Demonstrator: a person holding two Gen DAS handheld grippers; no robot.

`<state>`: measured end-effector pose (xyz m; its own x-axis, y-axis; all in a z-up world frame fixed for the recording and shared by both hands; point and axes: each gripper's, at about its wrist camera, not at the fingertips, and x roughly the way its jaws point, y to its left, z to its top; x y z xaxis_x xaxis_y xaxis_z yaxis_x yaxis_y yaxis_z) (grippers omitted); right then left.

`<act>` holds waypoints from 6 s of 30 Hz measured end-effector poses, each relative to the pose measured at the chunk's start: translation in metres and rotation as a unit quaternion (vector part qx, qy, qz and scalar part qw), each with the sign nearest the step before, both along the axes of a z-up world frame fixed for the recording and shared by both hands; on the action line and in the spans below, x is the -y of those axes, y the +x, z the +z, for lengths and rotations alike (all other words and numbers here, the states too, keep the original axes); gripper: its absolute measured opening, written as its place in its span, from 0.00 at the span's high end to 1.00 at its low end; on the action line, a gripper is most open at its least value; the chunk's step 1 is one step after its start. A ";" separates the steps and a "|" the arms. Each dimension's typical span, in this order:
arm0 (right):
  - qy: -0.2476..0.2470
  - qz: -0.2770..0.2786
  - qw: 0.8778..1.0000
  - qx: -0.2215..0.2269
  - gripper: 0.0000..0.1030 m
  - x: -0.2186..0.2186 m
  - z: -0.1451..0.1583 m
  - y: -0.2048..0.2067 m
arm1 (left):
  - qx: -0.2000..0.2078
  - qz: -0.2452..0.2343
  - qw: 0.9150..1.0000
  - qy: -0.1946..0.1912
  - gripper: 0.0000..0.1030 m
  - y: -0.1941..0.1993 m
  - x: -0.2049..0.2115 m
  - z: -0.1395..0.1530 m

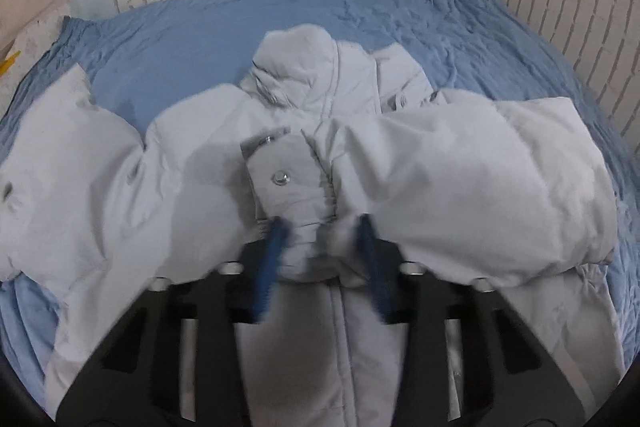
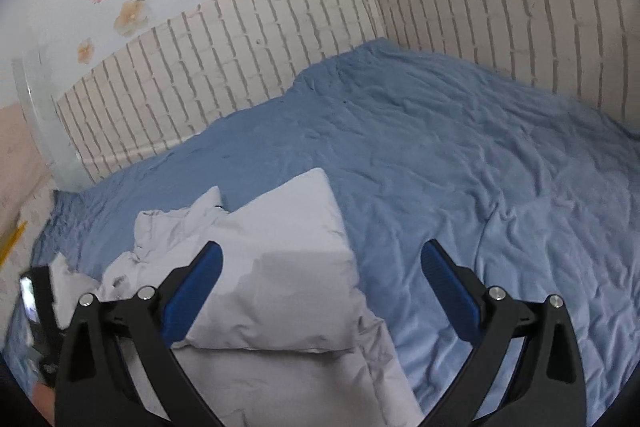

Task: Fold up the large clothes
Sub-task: 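Grasp the grey jacket sleeve cuff with the left gripper and lift it, then fold the held sleeve across the jacket body and open the left gripper, then grasp the other sleeve cuff with the right gripper and fold it across the body, then open the right gripper and release the sleeve onto the jacket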

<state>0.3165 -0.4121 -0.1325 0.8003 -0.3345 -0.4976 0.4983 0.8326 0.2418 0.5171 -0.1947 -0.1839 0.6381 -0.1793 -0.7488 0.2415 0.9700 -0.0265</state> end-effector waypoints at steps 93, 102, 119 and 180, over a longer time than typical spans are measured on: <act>0.020 0.006 0.999 0.026 0.04 0.013 0.004 -0.007 | 0.275 -0.088 0.957 0.008 0.03 -0.112 0.073 0.193; 0.009 0.059 0.998 0.003 0.04 -0.031 -0.002 0.022 | 0.262 0.134 0.956 -0.014 0.03 -0.113 -0.058 0.148; 0.006 0.158 0.986 -0.043 0.06 -0.148 -0.015 0.111 | 0.239 0.166 0.957 -0.013 0.03 -0.088 -0.172 0.104; -0.161 0.142 0.974 0.076 0.11 -0.218 0.013 -0.228 | 0.211 0.090 0.973 -0.010 0.03 -0.304 -0.169 0.119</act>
